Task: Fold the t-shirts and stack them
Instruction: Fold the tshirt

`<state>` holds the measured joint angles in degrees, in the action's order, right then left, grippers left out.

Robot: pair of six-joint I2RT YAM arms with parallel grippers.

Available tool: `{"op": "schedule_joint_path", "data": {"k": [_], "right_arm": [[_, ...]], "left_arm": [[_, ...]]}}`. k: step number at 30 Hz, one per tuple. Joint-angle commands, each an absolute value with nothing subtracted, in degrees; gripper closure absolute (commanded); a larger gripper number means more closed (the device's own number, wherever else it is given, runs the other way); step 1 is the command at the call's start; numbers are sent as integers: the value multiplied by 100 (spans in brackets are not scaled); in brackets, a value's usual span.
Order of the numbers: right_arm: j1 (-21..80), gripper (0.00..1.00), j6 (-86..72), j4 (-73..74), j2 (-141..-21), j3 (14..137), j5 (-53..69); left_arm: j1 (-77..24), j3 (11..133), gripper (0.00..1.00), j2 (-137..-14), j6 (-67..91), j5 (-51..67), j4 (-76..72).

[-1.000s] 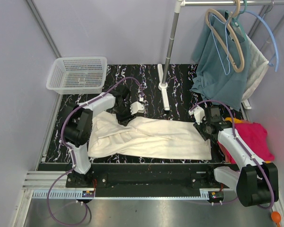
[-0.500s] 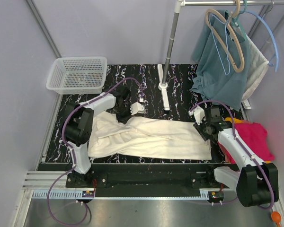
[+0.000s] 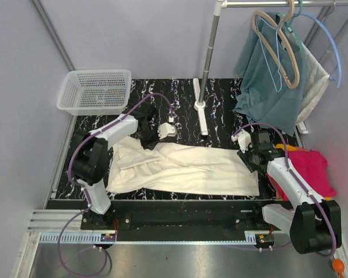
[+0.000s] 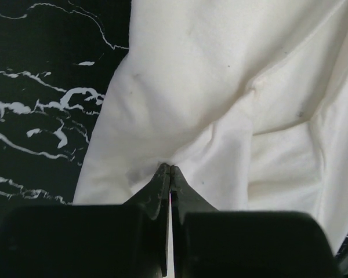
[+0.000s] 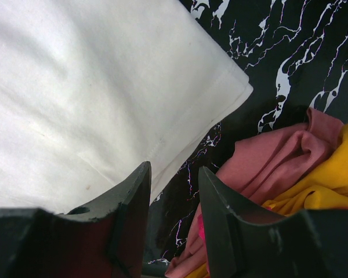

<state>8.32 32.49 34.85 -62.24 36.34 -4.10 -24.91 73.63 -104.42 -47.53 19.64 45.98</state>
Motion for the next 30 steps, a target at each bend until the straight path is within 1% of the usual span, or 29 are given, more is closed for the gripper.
{"op": "schedule_joint_path", "data": {"k": [1,11,21,30], "right_arm": [[870,55,3173,3314,-6135,3621,-527],[870,55,3190,3313,-6126,3630,-501],[870,55,3305,3340,-6135,3656,-510],[870,55,3384,3392,-6003,3639,-615]], "left_arm": [[-2584,7155,100,-9573,-4641,1881,4676],[-2838,6654,100,-8930,-4553,1547,4983],[-3962,6337,100,-8332,-3911,958,5633],[-4623,5731,100,-8104,-3516,686,5827]]}}
